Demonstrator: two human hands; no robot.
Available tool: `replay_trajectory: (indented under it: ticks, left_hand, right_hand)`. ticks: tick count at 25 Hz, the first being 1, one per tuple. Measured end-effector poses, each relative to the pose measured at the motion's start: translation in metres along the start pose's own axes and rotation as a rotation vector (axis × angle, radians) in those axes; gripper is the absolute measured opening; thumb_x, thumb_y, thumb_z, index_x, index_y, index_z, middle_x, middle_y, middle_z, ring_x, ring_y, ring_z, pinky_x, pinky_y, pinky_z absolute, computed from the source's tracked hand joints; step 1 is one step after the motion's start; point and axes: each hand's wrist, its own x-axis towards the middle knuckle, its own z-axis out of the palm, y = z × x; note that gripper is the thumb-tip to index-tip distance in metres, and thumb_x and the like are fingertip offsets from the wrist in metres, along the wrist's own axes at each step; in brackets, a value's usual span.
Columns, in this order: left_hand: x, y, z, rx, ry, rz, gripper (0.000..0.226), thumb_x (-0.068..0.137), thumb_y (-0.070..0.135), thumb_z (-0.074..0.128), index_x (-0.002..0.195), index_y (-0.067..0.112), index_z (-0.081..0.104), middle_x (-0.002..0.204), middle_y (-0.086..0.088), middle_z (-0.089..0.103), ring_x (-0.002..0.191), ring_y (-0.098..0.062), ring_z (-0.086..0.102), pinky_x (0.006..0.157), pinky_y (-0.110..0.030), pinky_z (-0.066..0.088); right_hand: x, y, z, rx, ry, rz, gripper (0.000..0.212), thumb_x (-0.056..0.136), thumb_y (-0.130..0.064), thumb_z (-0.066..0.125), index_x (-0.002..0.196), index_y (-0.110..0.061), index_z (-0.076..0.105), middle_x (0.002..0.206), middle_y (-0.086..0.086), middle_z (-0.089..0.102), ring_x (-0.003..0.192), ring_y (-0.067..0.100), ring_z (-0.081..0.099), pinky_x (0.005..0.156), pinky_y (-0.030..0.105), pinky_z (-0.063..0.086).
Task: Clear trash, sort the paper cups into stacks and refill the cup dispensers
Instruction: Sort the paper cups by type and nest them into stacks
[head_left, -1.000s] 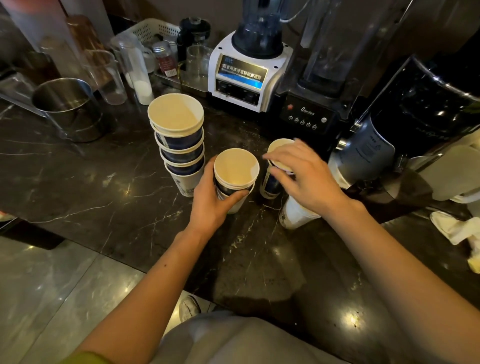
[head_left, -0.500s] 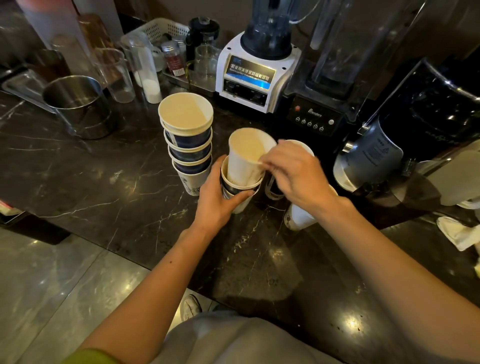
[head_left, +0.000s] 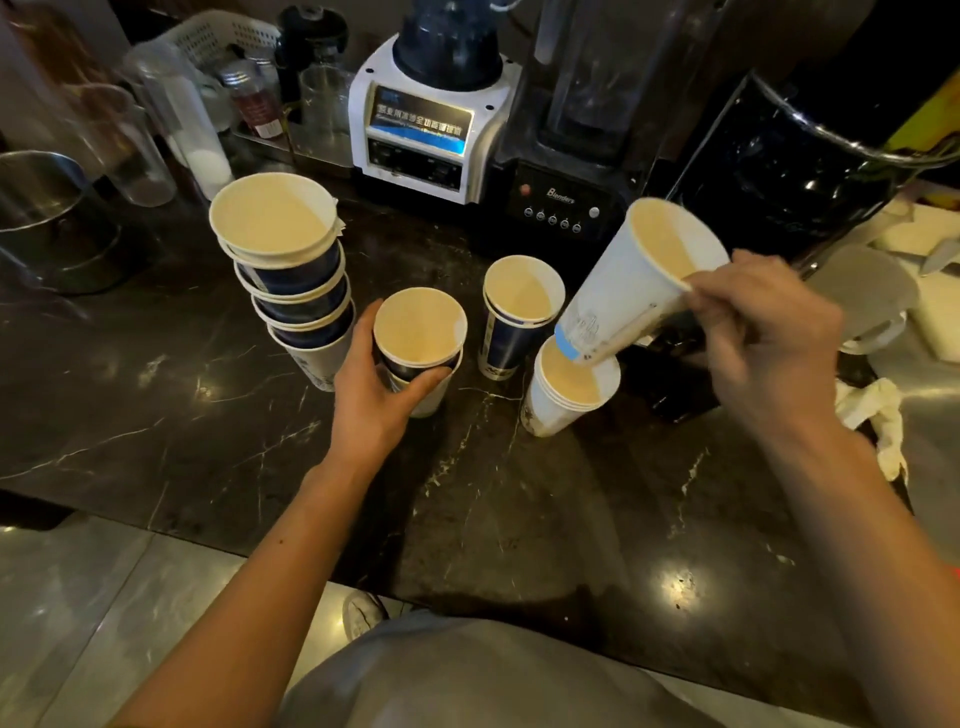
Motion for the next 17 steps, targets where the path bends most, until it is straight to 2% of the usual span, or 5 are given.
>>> replay_trajectory:
  ticks: [2, 5, 7, 12, 17]
  left_hand:
    - [0.000, 0.001, 0.001, -0.002, -0.006, 0.012, 0.085, 0.077, 0.027, 0.080, 0.147, 0.019, 0.032, 0.147, 0.006, 0.042, 0.133, -0.002, 0.037, 0.111, -0.044, 0.041]
    - [-0.001, 0.002, 0.001, -0.010, -0.031, 0.002, 0.084, 0.078, 0.025, 0.080, 0.147, 0.021, 0.031, 0.146, 0.010, 0.042, 0.130, 0.005, 0.035, 0.112, -0.038, 0.040]
    - [-0.001, 0.002, -0.001, -0.011, -0.051, 0.000, 0.085, 0.078, 0.023, 0.080, 0.147, 0.021, 0.031, 0.142, 0.015, 0.041, 0.129, 0.007, 0.034, 0.112, -0.035, 0.039]
    - [0.002, -0.001, -0.002, -0.017, -0.061, -0.008, 0.086, 0.077, 0.022, 0.081, 0.147, 0.022, 0.032, 0.146, 0.010, 0.043, 0.131, 0.004, 0.035, 0.109, -0.027, 0.036]
    - [0.000, -0.006, -0.002, -0.027, -0.060, 0.033, 0.083, 0.076, 0.023, 0.082, 0.144, 0.023, 0.034, 0.134, 0.026, 0.044, 0.124, 0.020, 0.038, 0.103, -0.007, 0.035]
  right_hand:
    - [-0.017, 0.007, 0.011, -0.023, -0.149, -0.002, 0.013, 0.091, -0.002, 0.060, 0.098, 0.002, 0.071, 0.092, 0.016, 0.070, 0.091, 0.029, 0.062, 0.094, 0.042, 0.049]
    - [-0.039, 0.008, 0.036, -0.009, -0.558, 0.054, 0.013, 0.093, -0.015, 0.062, 0.101, -0.012, 0.071, 0.096, 0.002, 0.069, 0.096, 0.024, 0.061, 0.086, 0.045, 0.051]
    - [-0.043, 0.004, 0.049, 0.003, -0.780, 0.102, 0.020, 0.095, -0.029, 0.057, 0.106, -0.020, 0.071, 0.102, -0.003, 0.069, 0.102, 0.019, 0.060, 0.094, 0.045, 0.048]
    - [-0.004, -0.031, 0.063, 0.095, -0.538, 0.024, 0.036, 0.094, -0.032, 0.059, 0.126, -0.016, 0.062, 0.119, 0.001, 0.065, 0.113, 0.019, 0.055, 0.097, 0.034, 0.042]
    - [0.020, -0.063, 0.128, 0.135, -0.660, -0.292, 0.024, 0.096, -0.026, 0.056, 0.113, -0.016, 0.068, 0.110, 0.002, 0.069, 0.109, 0.022, 0.059, 0.104, 0.039, 0.041]
